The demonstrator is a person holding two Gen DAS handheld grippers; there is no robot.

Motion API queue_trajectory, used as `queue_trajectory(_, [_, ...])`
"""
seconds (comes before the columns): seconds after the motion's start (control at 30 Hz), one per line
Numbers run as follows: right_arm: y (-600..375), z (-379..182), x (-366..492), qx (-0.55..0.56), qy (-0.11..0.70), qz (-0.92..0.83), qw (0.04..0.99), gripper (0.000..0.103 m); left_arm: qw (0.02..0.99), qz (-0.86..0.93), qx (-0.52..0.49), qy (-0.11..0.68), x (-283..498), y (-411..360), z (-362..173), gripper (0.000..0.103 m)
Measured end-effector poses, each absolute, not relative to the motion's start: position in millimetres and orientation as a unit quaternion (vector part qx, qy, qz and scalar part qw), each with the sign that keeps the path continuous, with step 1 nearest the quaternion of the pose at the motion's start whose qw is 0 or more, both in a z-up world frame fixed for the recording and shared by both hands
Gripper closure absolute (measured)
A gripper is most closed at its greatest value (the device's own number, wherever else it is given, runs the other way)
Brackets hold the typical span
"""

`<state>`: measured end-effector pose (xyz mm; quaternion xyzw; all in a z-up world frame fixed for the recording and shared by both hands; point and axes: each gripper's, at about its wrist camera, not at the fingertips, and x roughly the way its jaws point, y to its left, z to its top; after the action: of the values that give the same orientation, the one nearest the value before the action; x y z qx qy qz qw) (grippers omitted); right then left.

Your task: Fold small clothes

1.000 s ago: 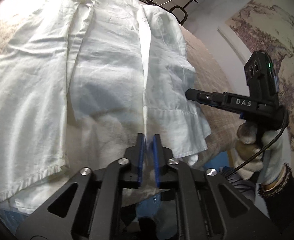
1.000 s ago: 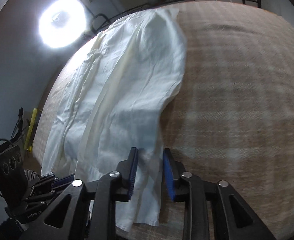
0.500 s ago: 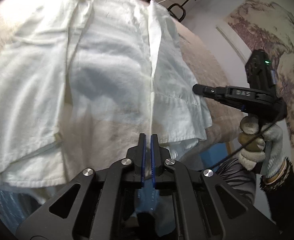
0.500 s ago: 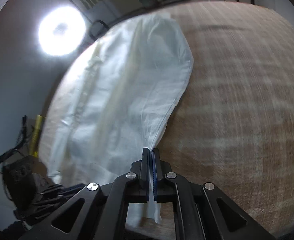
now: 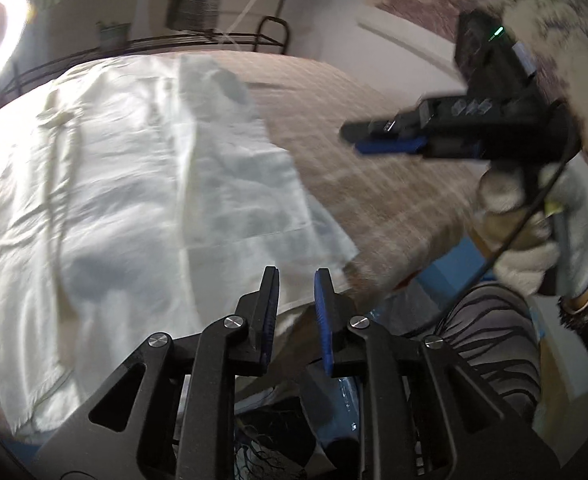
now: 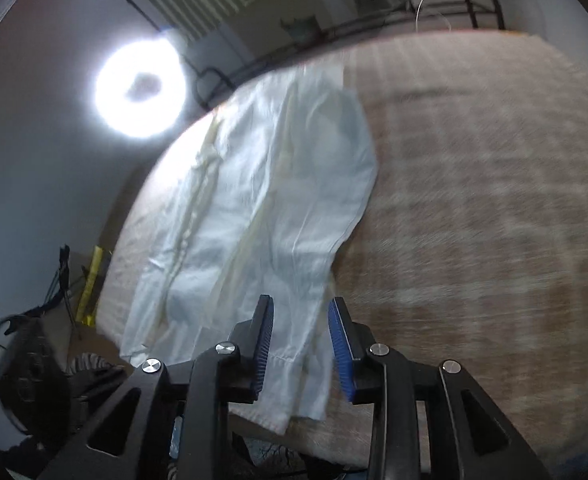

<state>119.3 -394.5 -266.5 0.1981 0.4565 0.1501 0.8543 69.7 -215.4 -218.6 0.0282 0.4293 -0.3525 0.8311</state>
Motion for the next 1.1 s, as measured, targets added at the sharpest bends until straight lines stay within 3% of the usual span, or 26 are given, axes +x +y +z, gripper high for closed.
queue_trajectory(0.07, [-407,-257,107,0.201,0.436,0.144,0.865,0.067,0.826,-0.36,0.049,0.43,68,-232,-223,0.082])
queue_trajectory(0.1, [-415,-251,100,0.205,0.424,0.139,0.871,0.066,0.824,-0.363,0.057,0.431,69,-240,-224,0.071])
queue_trajectory(0.17, [-433,-243,89,0.216,0.406,0.128,0.878,0.064,0.819,-0.371,0.075,0.431,67,-254,-229,0.058])
queue_trajectory(0.27, [-459,-234,75,0.235,0.386,0.11,0.885,0.063,0.815,-0.373,0.103,0.432,65,-272,-236,0.049])
queue_trajectory(0.53, [-486,-233,69,0.262,0.372,0.096,0.885,0.062,0.829,-0.32,0.168,0.428,75,-310,-259,0.048])
queue_trajectory(0.57, [-486,-234,71,0.263,0.372,0.097,0.885,0.062,0.831,-0.317,0.172,0.422,75,-312,-260,0.052])
queue_trajectory(0.67, [-481,-238,79,0.263,0.375,0.103,0.883,0.061,0.841,-0.306,0.165,0.414,81,-310,-259,0.094])
queue_trajectory(0.7, [-480,-240,82,0.264,0.376,0.106,0.882,0.06,0.839,-0.309,0.147,0.422,87,-306,-259,0.098])
queue_trajectory(0.87, [-473,-249,110,0.277,0.379,0.128,0.874,0.054,0.821,-0.34,-0.034,0.458,105,-257,-238,0.099])
queue_trajectory(1.1, [-451,-285,192,0.296,0.411,0.136,0.852,0.048,0.826,-0.34,-0.106,0.438,108,-220,-214,0.1])
